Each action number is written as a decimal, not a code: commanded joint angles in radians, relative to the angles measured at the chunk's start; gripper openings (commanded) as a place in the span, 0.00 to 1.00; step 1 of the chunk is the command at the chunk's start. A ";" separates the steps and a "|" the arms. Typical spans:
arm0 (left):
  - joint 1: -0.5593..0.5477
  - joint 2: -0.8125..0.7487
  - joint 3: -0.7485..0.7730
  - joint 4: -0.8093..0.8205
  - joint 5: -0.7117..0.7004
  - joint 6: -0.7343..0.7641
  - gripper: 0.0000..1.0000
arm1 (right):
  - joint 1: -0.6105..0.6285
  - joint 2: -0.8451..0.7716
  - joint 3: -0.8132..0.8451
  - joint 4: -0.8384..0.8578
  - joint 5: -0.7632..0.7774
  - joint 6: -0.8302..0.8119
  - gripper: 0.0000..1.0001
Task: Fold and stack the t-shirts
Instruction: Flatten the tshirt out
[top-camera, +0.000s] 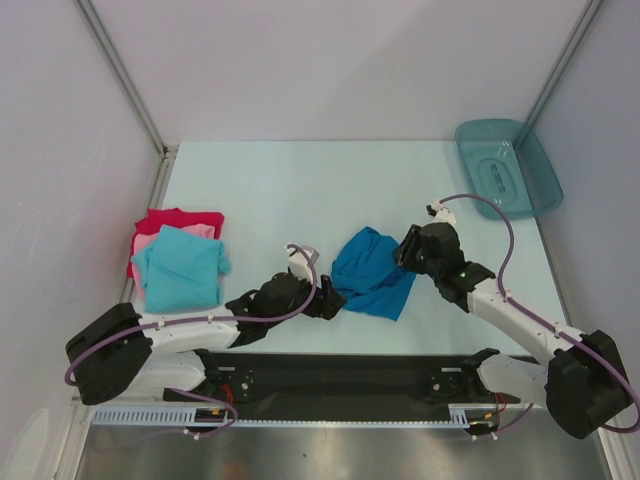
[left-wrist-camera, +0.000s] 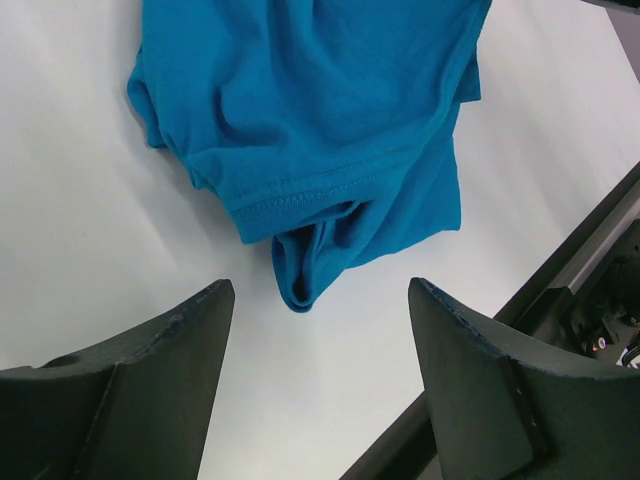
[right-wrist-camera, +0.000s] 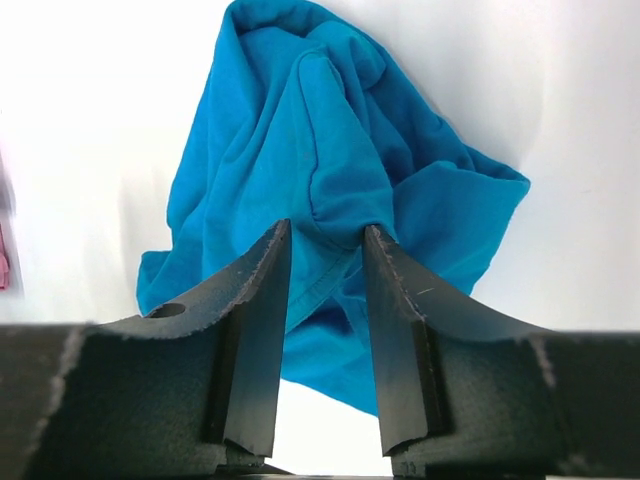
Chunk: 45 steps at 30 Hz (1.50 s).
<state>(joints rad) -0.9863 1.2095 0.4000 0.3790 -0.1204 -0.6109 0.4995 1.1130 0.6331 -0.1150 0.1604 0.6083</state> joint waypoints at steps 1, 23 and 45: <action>-0.006 -0.027 0.008 0.020 -0.007 0.007 0.77 | -0.006 -0.012 0.042 0.021 -0.005 -0.010 0.39; -0.011 -0.061 0.000 -0.002 -0.012 0.005 0.76 | -0.041 0.178 0.376 0.035 -0.117 -0.036 0.00; -0.064 -0.122 -0.007 -0.055 -0.045 -0.009 0.76 | 0.205 0.998 1.355 0.020 -0.685 0.094 0.00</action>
<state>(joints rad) -1.0374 1.1233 0.3996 0.3252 -0.1402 -0.6117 0.6834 2.0682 1.8339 -0.1505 -0.4011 0.6445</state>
